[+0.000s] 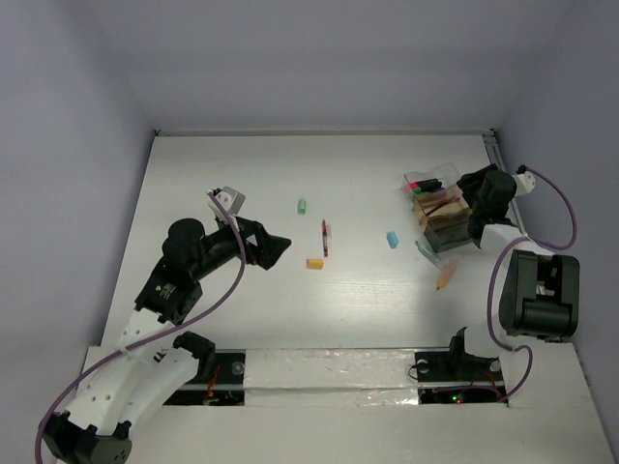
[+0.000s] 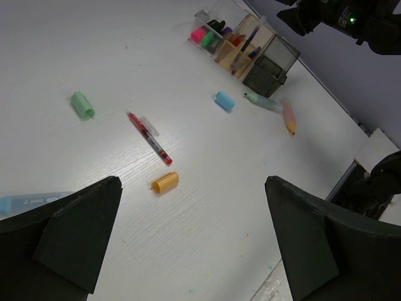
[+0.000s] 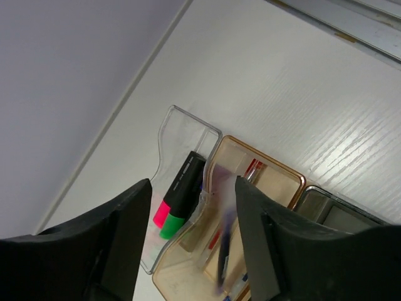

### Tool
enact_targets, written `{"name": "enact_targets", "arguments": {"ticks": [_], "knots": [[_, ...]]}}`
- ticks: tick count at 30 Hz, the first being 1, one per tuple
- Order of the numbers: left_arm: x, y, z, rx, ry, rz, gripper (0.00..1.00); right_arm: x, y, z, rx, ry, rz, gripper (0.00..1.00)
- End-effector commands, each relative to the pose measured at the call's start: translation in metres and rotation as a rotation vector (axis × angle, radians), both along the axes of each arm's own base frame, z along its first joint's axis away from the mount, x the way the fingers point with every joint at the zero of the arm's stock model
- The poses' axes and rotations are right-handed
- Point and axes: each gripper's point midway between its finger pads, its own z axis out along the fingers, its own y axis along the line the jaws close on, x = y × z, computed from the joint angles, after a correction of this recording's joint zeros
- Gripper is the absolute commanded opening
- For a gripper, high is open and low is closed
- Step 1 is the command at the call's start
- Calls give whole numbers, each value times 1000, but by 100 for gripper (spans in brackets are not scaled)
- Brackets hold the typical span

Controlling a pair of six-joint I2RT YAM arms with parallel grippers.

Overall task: Sort the stationery into containers
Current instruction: Place the pen in the storage box.

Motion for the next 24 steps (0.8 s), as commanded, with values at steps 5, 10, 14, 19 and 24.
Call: {"name": "enact_targets", "arguments": {"ticks": [5, 10, 14, 19, 24], "knots": [[0, -1, 27, -23, -71, -5, 99, -4, 1, 35, -45, -49, 22, 64], [1, -1, 27, -21, -70, 0, 99, -10, 23, 77, -127, -133, 171, 40], [3, 1, 27, -17, -68, 18, 99, -4, 110, 80, -187, -42, 522, 11], [12, 12, 26, -12, -63, 87, 99, -14, 241, 58, -313, 105, 854, 10], [17, 18, 26, -14, -62, 121, 99, -33, 322, 14, -384, 247, 1055, 13]]}}
